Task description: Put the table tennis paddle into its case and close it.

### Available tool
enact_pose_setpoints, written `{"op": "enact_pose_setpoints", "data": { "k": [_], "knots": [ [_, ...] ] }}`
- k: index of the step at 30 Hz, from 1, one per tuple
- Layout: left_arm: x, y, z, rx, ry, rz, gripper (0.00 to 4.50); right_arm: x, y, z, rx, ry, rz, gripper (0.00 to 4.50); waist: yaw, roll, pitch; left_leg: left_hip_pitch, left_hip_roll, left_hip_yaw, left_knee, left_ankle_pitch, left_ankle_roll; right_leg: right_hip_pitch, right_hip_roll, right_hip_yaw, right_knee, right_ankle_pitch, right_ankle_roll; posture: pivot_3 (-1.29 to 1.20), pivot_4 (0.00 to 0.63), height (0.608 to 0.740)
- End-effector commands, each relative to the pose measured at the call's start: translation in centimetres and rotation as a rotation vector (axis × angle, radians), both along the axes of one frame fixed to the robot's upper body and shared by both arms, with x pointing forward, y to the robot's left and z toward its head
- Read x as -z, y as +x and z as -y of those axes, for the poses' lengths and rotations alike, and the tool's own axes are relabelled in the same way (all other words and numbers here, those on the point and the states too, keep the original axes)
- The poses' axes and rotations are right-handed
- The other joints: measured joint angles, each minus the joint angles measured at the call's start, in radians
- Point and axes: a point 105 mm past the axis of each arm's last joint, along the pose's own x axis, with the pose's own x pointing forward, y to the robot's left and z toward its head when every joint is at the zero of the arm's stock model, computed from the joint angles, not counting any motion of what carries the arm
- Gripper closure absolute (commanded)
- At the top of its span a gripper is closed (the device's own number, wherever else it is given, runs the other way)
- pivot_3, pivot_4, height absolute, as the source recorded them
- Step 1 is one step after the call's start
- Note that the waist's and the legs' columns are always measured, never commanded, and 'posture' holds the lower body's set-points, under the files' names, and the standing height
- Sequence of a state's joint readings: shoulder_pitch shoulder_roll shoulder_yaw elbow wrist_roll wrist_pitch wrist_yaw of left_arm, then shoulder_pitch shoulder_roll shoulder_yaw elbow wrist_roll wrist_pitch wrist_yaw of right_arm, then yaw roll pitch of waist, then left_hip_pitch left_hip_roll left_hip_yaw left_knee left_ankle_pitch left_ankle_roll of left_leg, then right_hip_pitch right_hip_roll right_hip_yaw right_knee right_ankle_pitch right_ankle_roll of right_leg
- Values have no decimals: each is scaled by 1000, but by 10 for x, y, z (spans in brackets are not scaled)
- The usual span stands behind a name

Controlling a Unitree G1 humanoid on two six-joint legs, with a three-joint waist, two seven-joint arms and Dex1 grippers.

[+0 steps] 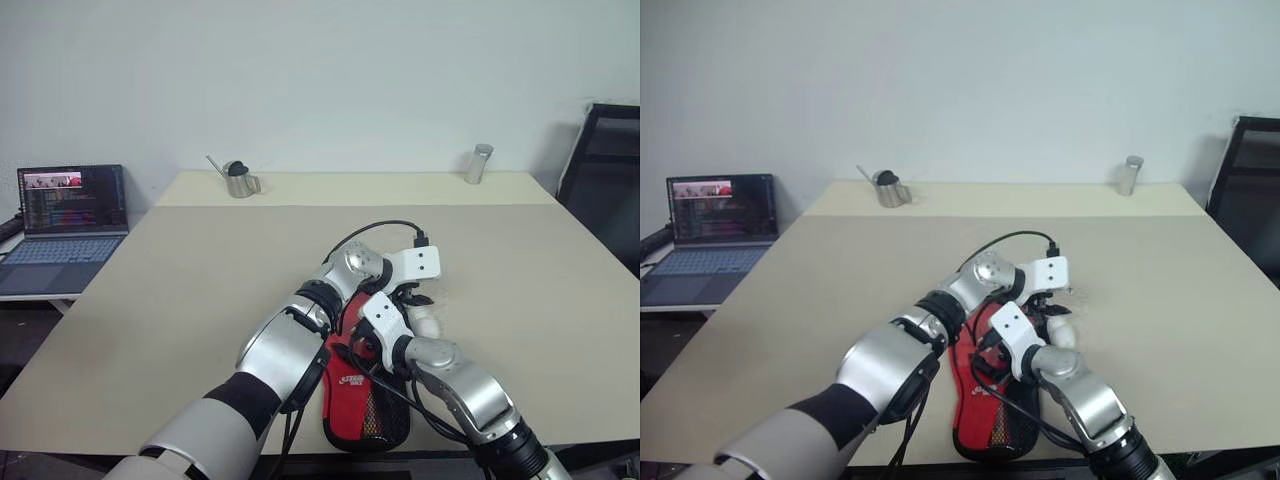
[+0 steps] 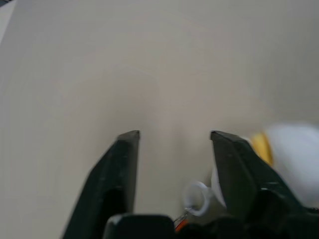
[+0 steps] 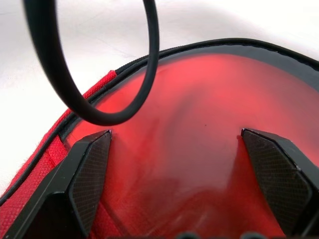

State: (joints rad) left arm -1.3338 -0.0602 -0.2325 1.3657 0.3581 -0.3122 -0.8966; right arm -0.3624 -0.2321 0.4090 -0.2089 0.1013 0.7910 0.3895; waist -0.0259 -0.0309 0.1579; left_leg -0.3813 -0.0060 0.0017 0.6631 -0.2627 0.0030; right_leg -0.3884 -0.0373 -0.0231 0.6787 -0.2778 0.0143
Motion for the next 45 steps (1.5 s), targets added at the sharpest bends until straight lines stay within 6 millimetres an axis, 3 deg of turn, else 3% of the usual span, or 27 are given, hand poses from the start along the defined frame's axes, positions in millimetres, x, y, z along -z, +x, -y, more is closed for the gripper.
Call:
{"op": "enact_pose_setpoints", "data": {
  "k": [1,3,7,11,13,20,23,27,30,34,36,41,45],
  "knots": [
    [-42,21,-8,-102,-125,127,545,49,-5,23,71,-129,-158,0,0,0,0,0,0,0,0,0,0,0,0,0,0,0,0,0,150,740],
    [-53,36,-29,-195,-146,178,37,48,-4,24,69,-130,-155,0,-1,0,0,0,0,0,0,0,0,0,-1,0,0,0,0,0,150,740],
    [-69,55,-68,-318,-177,238,37,47,-3,23,61,-130,-150,0,-3,0,0,0,1,0,0,0,0,0,-1,0,0,0,0,0,150,740],
    [-82,62,-93,-367,-244,236,37,43,-2,21,56,-121,-144,0,-1,0,0,0,0,0,0,0,0,0,-2,0,0,0,0,0,150,740],
    [-87,61,-115,-371,-308,190,37,36,-2,20,54,-99,-139,0,-2,0,0,0,0,0,0,0,0,0,-2,0,0,0,0,0,150,740],
    [-74,52,-173,-387,-425,42,37,-3,-9,19,27,-21,-89,0,-3,0,1,-1,1,0,-1,0,0,-1,-2,0,0,2,-4,0,150,740],
    [-64,46,-186,-393,-418,22,37,-31,-11,21,20,8,-38,0,1,-2,3,-2,1,-1,-1,0,0,-1,-2,-1,-1,2,-5,0,150,740],
    [-58,34,-183,-338,-437,-19,37,-65,-20,24,-11,49,2,0,4,-4,9,-6,1,-2,0,0,0,-4,-3,-1,-1,3,-5,0,150,740],
    [-50,22,-170,-278,-429,-48,37,-91,-28,31,-43,83,27,0,3,-4,9,-18,1,-2,2,0,-1,-16,-3,-1,1,3,-6,0,150,740],
    [-39,8,-151,-206,-402,-97,37,-115,-33,47,-55,102,46,0,4,-4,10,-20,1,-2,1,0,-1,-18,-3,-1,0,3,-6,0,150,740],
    [-33,1,-142,-172,-397,-139,37,-124,-29,64,-22,72,66,0,3,-4,11,-19,0,-2,1,0,0,-18,-3,-1,0,3,-6,0,150,740],
    [-9,-22,-125,-72,-327,-258,37,-120,-25,109,48,-78,59,0,3,-4,11,-19,0,-1,0,0,0,-18,-3,0,-1,3,-6,0,150,740],
    [9,-31,-117,-24,-255,-335,37,-104,-29,125,24,-193,35,0,3,-4,12,-19,0,-1,0,0,0,-18,-3,0,-1,3,-6,0,150,740]
  ]
}}
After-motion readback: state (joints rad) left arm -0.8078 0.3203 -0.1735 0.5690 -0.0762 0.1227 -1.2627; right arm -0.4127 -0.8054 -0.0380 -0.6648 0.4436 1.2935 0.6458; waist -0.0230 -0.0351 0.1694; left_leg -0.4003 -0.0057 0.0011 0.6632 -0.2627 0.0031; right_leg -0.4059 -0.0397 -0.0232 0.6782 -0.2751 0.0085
